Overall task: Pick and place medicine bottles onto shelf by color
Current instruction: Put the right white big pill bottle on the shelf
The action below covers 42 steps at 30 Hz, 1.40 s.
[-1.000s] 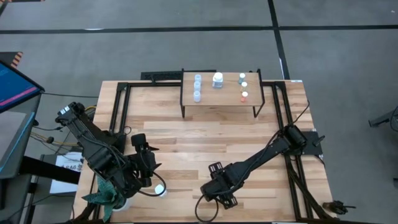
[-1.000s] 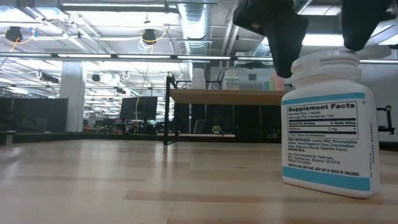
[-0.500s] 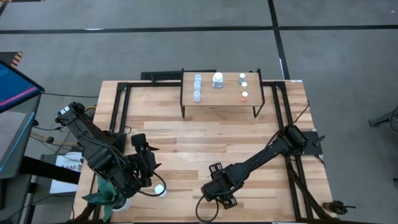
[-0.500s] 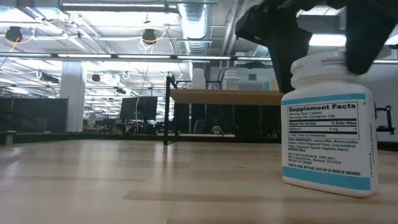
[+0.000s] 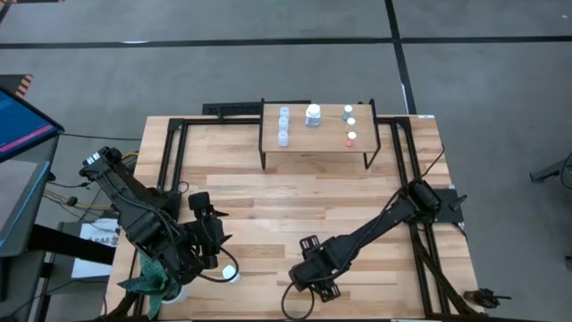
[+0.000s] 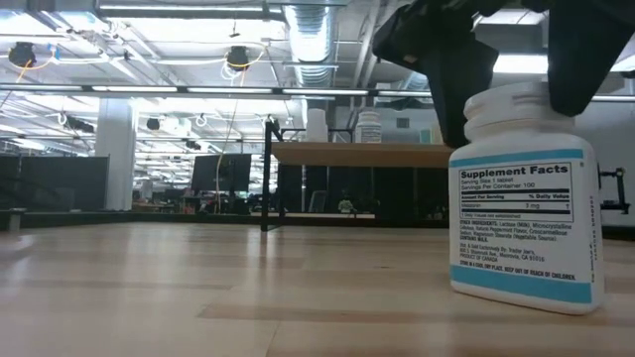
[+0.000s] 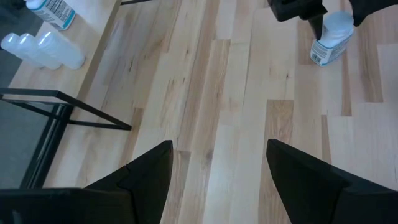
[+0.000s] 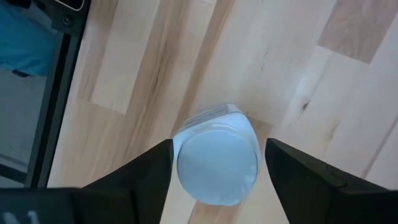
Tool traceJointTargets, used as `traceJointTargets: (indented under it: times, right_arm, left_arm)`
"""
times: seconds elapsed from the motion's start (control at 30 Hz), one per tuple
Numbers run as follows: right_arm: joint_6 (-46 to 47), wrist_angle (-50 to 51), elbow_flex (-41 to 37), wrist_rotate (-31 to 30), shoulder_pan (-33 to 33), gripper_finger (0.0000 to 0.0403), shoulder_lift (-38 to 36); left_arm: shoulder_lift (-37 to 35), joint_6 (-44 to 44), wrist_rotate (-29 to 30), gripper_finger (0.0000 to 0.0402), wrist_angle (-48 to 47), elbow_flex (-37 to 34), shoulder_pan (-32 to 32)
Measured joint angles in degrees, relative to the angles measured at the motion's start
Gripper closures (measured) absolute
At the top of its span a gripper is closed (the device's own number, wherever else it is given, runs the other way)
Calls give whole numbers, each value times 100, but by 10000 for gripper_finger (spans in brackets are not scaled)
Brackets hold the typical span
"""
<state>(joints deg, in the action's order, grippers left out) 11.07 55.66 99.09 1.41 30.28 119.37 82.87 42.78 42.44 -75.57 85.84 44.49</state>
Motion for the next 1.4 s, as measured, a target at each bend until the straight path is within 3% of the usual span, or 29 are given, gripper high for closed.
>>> traceJointTargets:
  times: [0.17,0.43,0.67,0.97,1.17,1.4]
  right_arm:
    - [0,28,0,0,2,160,0]
    - [228,-26,11,0,-81,249,-13]
    - [391,179,-7,-30,-264,250,-146]
    - [365,837,2,-585,-737,241,-1331]
    - [344,1214,7,-1494,-1454,241,-2246]
    - [-455,1128,7,-1650,-2662,242,-2699]
  left_arm:
    - [0,4,0,155,0,0,-2]
    - [0,15,0,155,0,0,-1]
    - [0,15,0,155,0,0,-1]
    - [0,-69,0,155,-1,0,-2]
    - [0,-114,0,155,-2,0,-2]
    - [0,-114,1,155,-1,0,-1]
